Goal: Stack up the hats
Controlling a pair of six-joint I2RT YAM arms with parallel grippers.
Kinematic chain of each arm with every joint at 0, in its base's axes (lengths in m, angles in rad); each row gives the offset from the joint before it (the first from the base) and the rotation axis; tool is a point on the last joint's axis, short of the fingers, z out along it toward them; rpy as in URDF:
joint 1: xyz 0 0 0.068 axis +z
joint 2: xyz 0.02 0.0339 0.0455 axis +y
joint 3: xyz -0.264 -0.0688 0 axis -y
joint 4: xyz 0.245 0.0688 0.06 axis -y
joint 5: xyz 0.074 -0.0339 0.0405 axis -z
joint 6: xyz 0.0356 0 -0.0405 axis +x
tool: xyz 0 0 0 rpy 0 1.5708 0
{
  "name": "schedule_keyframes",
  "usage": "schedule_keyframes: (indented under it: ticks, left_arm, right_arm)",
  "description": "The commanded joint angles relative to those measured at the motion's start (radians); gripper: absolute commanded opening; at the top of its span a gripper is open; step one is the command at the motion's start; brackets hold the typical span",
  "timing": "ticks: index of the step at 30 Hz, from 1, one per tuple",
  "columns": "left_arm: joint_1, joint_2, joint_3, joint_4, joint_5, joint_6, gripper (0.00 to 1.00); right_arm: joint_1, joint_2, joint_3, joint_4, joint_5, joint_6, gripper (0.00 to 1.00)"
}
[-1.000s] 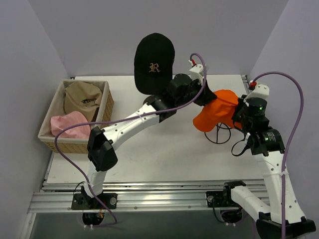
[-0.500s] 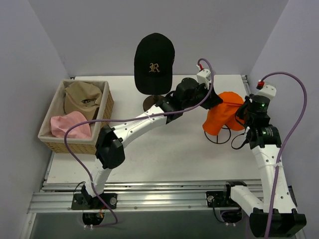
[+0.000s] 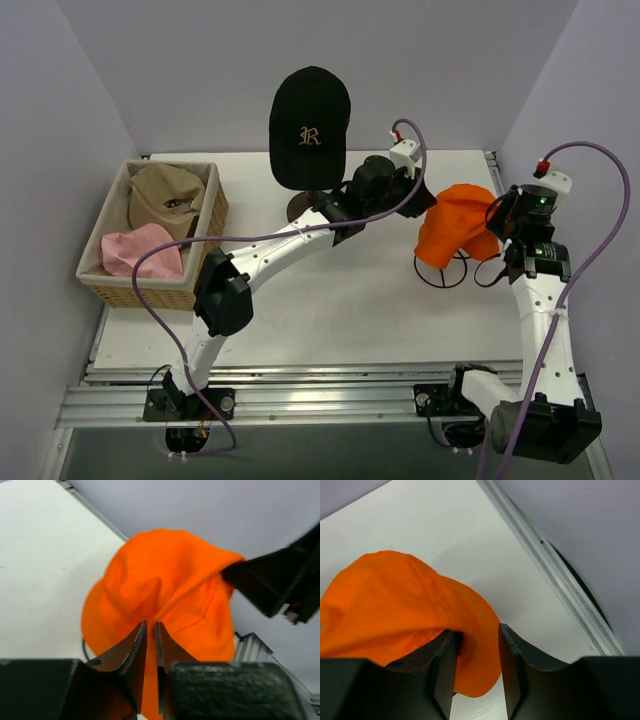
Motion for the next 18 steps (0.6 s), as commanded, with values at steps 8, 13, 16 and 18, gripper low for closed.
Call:
schedule_keyframes:
  ticks: [8,13,16,18]
  left_arm:
    - [0.043,-0.062,-0.028,-0.031,-0.068,0.051,0.34]
    - [0.040,-0.065,-0.049,-0.005,-0.034,0.034,0.35]
    - [0.030,-0.079,-0.077,0.015,-0.029,0.029,0.35]
    - [0.025,-0.100,-0.100,0.026,-0.035,0.031,0.35]
  right_arm:
    - [-0.042,-0.095,0.036,0.007,0.019,0.138,0.62]
    - [-0.054,-0.173,-0.008,0.001,-0.108,0.198,0.68]
    - [-0.054,-0.227,-0.067,0.012,-0.176,0.199,0.68]
    - [-0.054,-0.255,-0.111,0.016,-0.208,0.204,0.66]
